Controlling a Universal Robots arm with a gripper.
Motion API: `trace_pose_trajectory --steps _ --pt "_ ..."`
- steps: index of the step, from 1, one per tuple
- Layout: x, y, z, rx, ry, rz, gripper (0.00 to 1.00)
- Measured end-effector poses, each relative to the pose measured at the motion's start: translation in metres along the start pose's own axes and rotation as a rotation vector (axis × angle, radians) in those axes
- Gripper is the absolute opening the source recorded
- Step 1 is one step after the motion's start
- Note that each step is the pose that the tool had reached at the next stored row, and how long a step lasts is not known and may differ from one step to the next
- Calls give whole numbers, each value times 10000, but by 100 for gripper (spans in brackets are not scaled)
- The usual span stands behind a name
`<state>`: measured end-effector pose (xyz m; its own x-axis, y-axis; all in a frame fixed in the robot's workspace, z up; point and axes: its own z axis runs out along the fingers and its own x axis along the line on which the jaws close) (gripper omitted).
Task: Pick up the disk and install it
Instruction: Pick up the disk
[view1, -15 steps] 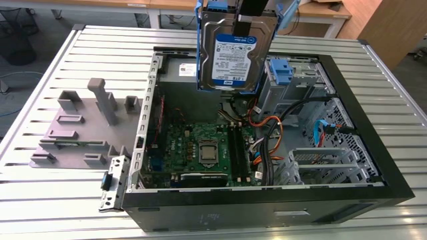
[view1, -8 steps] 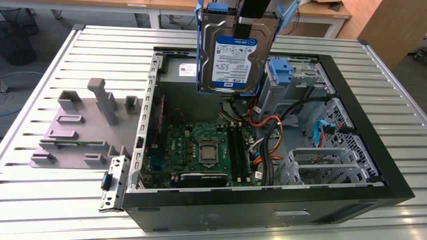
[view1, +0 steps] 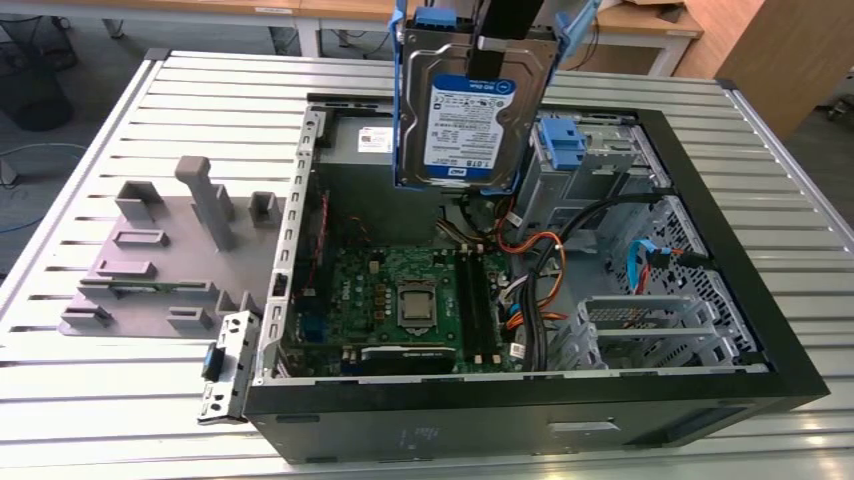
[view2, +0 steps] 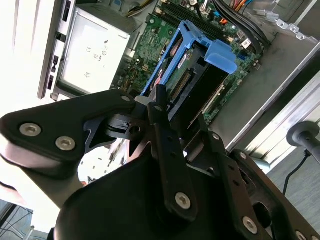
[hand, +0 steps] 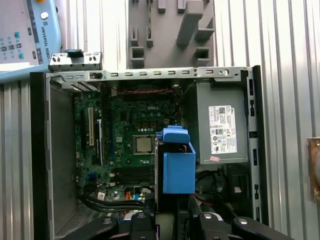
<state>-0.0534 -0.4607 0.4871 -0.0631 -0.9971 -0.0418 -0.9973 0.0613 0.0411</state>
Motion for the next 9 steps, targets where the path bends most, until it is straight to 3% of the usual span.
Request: trace_pose_trajectory --steps 9 --pt "26 -1 -1 0 0 0 35"
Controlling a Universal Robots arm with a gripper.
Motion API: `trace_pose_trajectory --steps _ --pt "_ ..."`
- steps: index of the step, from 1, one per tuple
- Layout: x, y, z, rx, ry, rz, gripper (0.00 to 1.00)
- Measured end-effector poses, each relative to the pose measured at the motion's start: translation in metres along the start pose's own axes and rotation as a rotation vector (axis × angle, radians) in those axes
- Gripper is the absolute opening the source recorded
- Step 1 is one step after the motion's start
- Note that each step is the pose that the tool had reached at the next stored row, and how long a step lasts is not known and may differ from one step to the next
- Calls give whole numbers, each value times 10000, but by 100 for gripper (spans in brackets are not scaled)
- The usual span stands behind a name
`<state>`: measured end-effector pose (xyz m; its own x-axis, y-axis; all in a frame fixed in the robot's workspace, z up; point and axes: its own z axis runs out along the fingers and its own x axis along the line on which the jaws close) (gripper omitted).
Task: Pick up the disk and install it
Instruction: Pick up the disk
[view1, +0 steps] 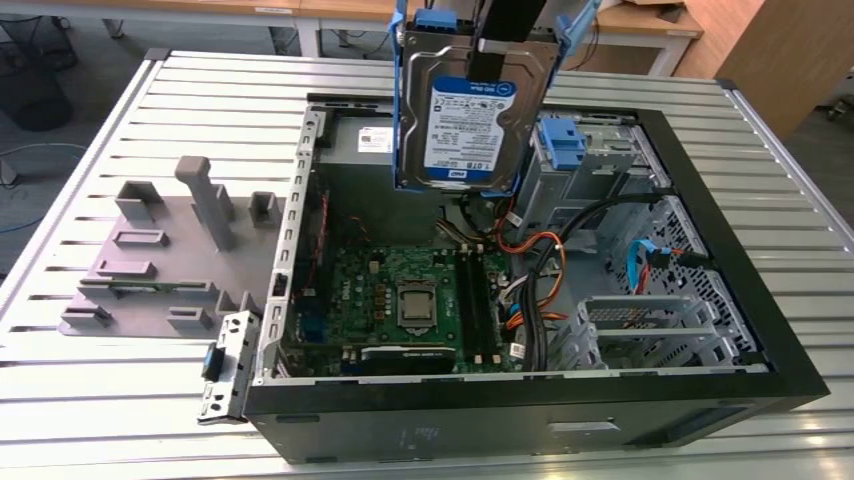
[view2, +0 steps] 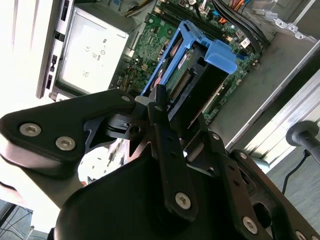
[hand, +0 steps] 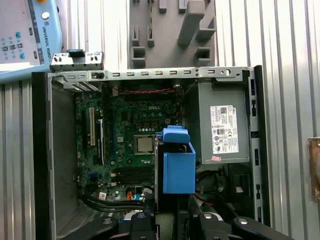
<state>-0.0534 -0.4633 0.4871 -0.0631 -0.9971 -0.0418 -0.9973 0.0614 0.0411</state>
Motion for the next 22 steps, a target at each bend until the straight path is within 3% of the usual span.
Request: trace_pose_trajectory --steps 22 --pt "82 -5 -4 0 1 0 35"
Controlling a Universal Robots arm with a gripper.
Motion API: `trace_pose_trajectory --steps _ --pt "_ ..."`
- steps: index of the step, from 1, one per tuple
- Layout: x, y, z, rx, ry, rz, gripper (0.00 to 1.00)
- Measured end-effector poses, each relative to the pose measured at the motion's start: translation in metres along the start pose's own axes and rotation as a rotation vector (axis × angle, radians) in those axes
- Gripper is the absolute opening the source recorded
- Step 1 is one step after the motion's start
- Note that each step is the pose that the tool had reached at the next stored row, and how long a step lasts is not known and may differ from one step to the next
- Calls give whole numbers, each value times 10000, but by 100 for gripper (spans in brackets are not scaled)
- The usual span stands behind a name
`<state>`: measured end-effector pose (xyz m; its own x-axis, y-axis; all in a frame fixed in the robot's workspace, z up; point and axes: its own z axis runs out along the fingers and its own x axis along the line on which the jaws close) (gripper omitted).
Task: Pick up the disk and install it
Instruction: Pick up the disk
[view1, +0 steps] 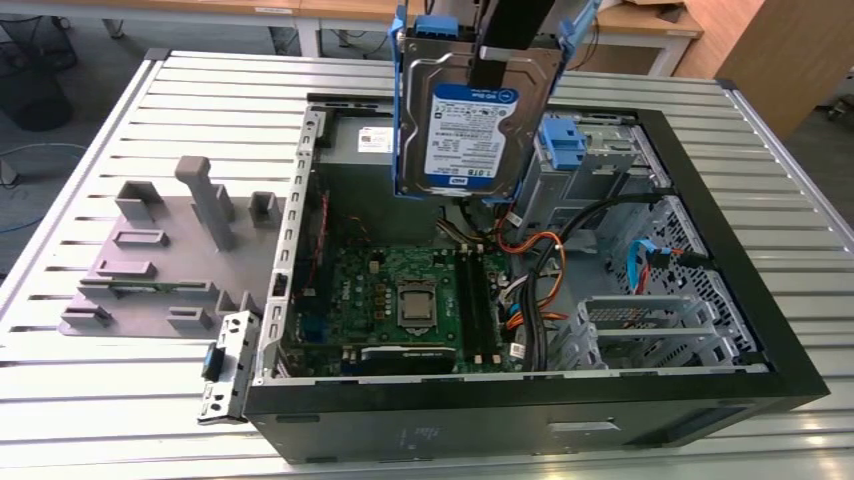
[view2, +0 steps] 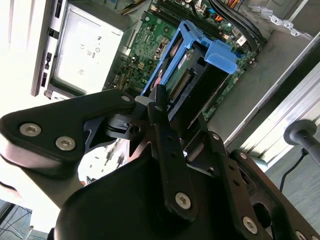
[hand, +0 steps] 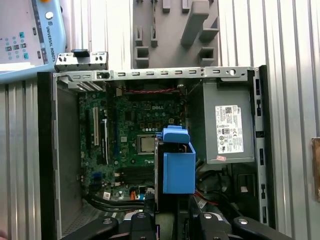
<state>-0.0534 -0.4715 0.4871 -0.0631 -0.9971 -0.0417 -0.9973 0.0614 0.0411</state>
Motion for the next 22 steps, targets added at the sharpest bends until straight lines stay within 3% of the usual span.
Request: trace_pose_trajectory --steps 13,22 --pt "84 -5 -4 0 0 0 35" --pt "88 -23 -5 0 0 0 35"
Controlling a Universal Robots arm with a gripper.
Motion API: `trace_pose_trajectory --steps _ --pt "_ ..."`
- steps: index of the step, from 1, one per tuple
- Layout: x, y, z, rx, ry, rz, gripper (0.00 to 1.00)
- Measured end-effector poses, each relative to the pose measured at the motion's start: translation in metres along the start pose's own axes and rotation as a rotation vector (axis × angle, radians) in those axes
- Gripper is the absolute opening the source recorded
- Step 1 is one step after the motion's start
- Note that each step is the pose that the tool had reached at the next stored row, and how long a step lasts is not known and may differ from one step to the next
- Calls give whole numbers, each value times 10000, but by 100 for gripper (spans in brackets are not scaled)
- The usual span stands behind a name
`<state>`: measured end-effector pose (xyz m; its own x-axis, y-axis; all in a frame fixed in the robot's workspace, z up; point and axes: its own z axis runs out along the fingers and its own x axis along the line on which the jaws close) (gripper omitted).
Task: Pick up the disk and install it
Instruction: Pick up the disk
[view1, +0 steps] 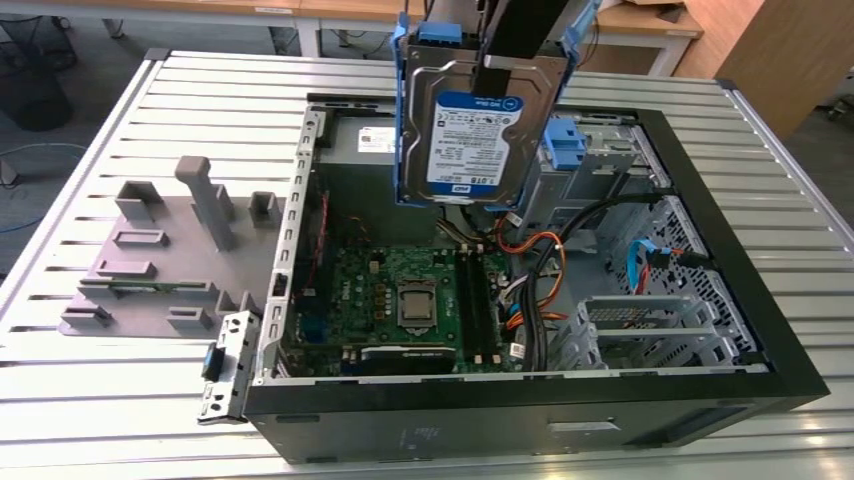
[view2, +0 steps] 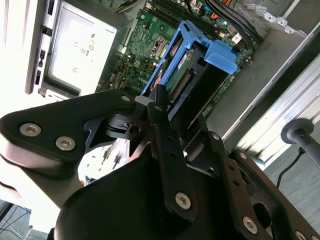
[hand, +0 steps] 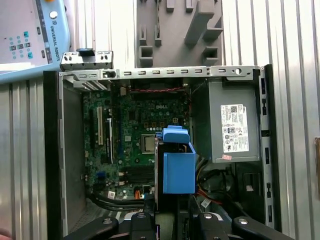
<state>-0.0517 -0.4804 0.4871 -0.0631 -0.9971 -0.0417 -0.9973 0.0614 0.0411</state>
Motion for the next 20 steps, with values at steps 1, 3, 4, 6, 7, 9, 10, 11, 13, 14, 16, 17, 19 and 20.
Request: trace_pose_trajectory --steps 1,3,4,6,7,9,10,11,13,14,16,17,19,20 --pt "-1 -9 0 1 0 0 35" --pt "-3 -39 -2 0 1 0 35" --pt "-5 -60 -3 0 1 0 35" --pt "-7 -103 -4 0 0 0 35" --pt "-8 -124 -5 0 1 0 35" --pt "-11 -167 -7 -1 2 0 35" --pt "-12 -188 -8 -1 2 0 35" --pt "-14 -207 -8 -1 1 0 35" --pt "-16 -246 -10 -1 1 0 35" --pt "-17 -264 -11 -1 1 0 35" --pt "-20 -303 -12 -1 1 0 35" --pt "-21 -321 -12 -1 0 0 35" --pt "-23 -358 -14 -1 1 0 35" --pt "-24 -375 -15 -1 1 0 35"
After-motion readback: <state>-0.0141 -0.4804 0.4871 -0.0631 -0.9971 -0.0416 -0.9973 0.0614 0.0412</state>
